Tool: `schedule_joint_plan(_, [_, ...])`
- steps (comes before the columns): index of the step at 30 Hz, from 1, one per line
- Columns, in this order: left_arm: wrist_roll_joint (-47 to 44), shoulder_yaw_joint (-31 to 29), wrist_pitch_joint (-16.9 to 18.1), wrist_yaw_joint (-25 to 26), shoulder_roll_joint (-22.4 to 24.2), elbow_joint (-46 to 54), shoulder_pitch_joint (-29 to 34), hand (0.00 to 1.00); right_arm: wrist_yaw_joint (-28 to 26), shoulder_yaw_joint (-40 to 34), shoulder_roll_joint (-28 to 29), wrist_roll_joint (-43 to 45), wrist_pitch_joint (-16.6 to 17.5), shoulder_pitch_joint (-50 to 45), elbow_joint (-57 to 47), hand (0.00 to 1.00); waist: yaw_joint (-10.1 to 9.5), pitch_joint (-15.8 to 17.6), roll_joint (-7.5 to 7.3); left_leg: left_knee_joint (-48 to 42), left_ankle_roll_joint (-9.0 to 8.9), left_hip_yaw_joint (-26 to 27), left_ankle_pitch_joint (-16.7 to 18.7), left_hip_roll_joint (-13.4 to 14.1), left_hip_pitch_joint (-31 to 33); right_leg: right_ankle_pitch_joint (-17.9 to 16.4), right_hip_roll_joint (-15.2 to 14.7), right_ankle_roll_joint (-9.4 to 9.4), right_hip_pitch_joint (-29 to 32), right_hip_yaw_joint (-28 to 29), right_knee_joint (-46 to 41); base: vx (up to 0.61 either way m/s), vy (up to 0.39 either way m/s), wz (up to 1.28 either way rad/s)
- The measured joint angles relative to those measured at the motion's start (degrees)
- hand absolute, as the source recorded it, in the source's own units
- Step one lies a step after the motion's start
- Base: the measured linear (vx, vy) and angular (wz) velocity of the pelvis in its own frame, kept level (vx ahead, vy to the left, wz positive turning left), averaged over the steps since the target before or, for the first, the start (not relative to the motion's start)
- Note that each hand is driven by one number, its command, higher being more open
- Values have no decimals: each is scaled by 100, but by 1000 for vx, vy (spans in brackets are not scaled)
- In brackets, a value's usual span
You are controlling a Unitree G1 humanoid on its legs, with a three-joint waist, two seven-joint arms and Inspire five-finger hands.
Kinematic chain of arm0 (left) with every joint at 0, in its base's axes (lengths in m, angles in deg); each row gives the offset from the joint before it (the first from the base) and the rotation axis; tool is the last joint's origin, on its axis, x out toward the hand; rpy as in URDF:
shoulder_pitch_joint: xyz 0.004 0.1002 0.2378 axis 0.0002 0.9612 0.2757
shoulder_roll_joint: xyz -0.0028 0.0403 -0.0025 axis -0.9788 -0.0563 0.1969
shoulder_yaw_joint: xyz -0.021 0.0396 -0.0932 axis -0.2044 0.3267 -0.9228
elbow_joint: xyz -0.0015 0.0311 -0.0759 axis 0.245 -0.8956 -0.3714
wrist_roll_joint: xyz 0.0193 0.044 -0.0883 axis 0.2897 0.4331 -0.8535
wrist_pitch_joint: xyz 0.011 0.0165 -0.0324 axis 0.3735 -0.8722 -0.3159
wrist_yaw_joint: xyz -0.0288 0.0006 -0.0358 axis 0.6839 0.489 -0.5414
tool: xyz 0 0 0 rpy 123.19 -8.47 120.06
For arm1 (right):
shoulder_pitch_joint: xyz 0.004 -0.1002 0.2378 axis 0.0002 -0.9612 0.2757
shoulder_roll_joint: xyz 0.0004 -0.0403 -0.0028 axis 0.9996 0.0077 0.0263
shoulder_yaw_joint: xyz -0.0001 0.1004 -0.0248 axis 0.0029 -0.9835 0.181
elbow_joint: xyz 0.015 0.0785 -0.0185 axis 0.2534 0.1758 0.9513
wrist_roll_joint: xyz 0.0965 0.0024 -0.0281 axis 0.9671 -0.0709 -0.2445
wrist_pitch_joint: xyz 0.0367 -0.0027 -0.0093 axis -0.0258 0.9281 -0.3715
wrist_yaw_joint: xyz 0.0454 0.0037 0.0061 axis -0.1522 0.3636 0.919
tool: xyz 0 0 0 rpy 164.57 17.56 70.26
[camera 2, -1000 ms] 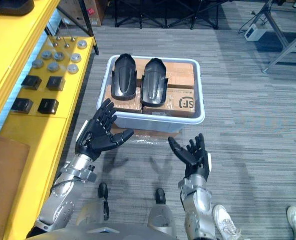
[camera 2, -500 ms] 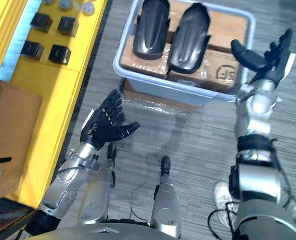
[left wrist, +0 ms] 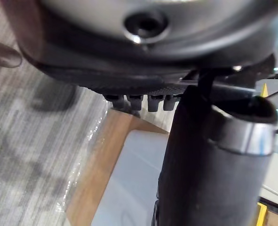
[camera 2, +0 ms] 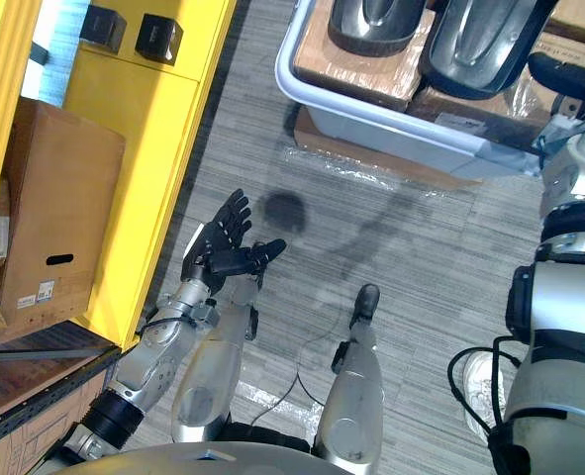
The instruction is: Walk over and take three plastic housings, then place them on the shelf
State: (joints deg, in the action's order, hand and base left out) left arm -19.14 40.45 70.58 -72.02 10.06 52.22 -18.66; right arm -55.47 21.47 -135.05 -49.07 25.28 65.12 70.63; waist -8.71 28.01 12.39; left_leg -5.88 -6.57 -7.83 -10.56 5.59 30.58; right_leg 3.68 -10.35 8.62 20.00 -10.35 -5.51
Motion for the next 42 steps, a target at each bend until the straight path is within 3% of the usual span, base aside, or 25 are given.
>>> schedule_joint_plan(9, [-10, 202, 41, 149, 2, -139, 5, 100, -107, 335, -115, -9, -154, 7, 22, 100, -98, 0, 0, -34, -75, -168, -28, 9, 111, -177, -8, -92, 227, -170, -365, -30, -17, 6])
schedule_joint_plan(16, [59, 209, 59, 129, 67, -139, 37, 100, 161, 446, -115, -6, -164, 9, -29, 100, -149, 0, 0, -97, -73, -204, -49, 27, 104, -237, -3, -115, 223, -204, -450, 15, -17, 1])
schedule_joint_plan(23, [79, 196, 147, 109, 111, -125, 113, 100, 407, 454, -237, -4, -113, 227, -582, 100, -130, 1, -1, -190, -119, -197, -7, 111, 66, -281, 68, -178, 217, -204, -561, 16, -33, -4])
schedule_joint_plan(32, [68, 286, 147, -32, 104, -113, 383, 100, 306, 685, -344, -5, -4, 399, -800, 100, -48, 2, -3, -177, -158, -169, 18, 148, -97, -384, 100, -291, 141, -210, -640, -2, -24, -3])
schedule_joint_plan(42, [89, 576, 146, 111, 129, -146, 375, 100, -66, 902, -271, -440, -463, 334, -388, 100, -190, 0, 1, -77, -174, -149, 0, 179, -97, -419, 68, -235, 221, -249, -725, 46, -41, 0])
